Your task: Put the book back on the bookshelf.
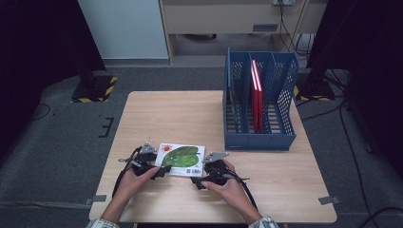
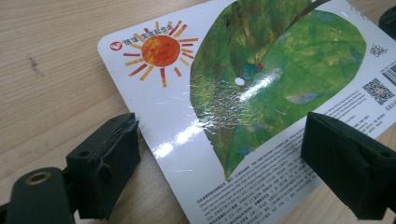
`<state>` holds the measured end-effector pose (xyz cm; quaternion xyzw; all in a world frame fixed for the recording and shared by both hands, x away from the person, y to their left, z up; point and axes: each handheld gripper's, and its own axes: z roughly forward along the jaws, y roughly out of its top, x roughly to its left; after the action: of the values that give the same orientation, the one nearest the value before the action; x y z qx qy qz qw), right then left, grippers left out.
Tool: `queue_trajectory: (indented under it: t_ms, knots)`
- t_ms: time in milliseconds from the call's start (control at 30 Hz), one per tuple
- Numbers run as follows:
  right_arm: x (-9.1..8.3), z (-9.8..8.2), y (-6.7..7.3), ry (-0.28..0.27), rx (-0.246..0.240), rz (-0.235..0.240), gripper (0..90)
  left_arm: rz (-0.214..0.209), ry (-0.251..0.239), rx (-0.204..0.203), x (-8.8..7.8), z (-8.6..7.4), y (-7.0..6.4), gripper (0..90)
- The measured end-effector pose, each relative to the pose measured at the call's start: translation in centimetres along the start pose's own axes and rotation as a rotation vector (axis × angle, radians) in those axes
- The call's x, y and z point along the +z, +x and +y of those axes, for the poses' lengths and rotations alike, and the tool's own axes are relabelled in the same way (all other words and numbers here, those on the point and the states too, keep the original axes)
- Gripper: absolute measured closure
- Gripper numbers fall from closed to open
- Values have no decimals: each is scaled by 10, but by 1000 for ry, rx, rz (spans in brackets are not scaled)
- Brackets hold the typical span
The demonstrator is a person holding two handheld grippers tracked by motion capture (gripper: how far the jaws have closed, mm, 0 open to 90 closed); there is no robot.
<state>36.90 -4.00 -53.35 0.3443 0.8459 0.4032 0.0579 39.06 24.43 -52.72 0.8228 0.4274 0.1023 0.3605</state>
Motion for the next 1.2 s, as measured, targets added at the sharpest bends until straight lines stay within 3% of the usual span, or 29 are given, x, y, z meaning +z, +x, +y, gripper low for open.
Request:
queue_trajectory:
  t_ms: [267, 600, 967, 1033, 1133, 1200]
  knots:
    - [0, 0, 2, 0, 2, 19, 128, -14, -16, 13, -1, -3, -2, 109]
    - [-6, -4, 2, 14, -7, 6, 131, -34, 7, 35, -3, -6, -13, 111]
    - [-17, -14, 3, 10, 15, 10, 137, -54, 27, 59, -5, -8, -24, 112]
    - [-16, -14, 4, 10, 15, 6, 123, -50, 32, 77, -6, -6, -24, 119]
    - [-15, -14, 5, 13, -4, -2, 105, -4, 17, 134, -11, -1, -23, 121]
    - [-15, -14, 5, 11, -6, -5, 92, -6, 0, 136, -12, 3, -21, 119]
